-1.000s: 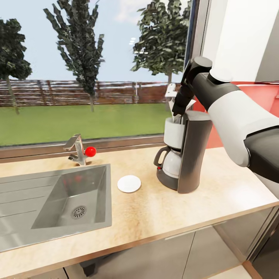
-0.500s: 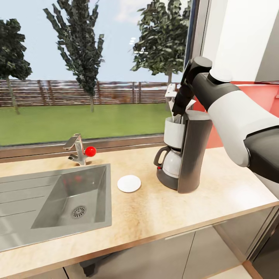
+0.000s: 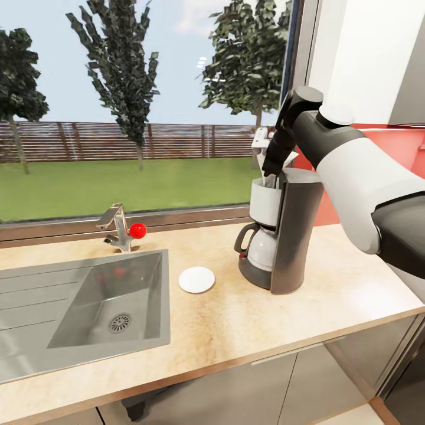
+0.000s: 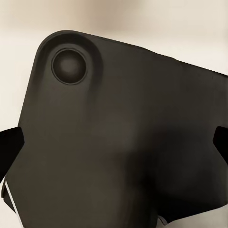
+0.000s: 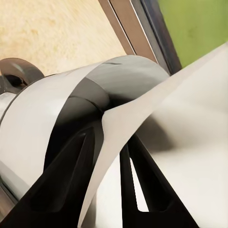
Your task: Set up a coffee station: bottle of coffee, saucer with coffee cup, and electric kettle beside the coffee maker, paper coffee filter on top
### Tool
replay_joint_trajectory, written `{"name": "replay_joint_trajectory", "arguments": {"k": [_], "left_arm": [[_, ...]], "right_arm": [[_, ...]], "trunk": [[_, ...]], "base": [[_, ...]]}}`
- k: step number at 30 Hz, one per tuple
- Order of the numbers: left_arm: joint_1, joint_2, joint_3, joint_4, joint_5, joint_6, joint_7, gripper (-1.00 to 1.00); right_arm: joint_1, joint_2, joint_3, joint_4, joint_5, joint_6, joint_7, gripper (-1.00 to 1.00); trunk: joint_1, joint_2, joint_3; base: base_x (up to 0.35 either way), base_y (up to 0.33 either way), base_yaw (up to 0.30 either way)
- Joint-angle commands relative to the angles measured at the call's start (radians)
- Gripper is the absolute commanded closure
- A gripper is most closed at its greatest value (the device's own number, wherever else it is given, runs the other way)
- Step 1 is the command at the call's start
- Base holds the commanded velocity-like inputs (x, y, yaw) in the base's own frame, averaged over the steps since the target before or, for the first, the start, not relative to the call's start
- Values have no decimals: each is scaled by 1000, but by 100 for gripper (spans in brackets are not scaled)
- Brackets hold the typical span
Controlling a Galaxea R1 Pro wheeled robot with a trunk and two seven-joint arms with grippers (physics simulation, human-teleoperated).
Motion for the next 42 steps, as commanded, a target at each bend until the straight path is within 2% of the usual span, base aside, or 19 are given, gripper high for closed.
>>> {"name": "replay_joint_trajectory", "arguments": {"k": [1, 17, 18, 42], "left_arm": [[0, -1, 3, -2, 1, -1, 0, -100], [0, -1, 3, -2, 1, -1, 0, -100], [0, -1, 3, -2, 1, -1, 0, -100], [0, -1, 3, -2, 1, -1, 0, -100]], "right_arm": [[-1, 0, 2, -1, 2, 11, 5, 100], [-1, 1, 2, -3, 2, 11, 5, 100], [-1, 1, 2, -3, 2, 11, 5, -100], [-1, 0, 2, -3, 3, 11, 5, -100]], "trunk": [[0, -1, -1], [0, -1, -1], [0, -1, -1], [0, -1, -1]], "base": [[0, 0, 0], [0, 0, 0], [0, 0, 0], [0, 0, 0]]}}
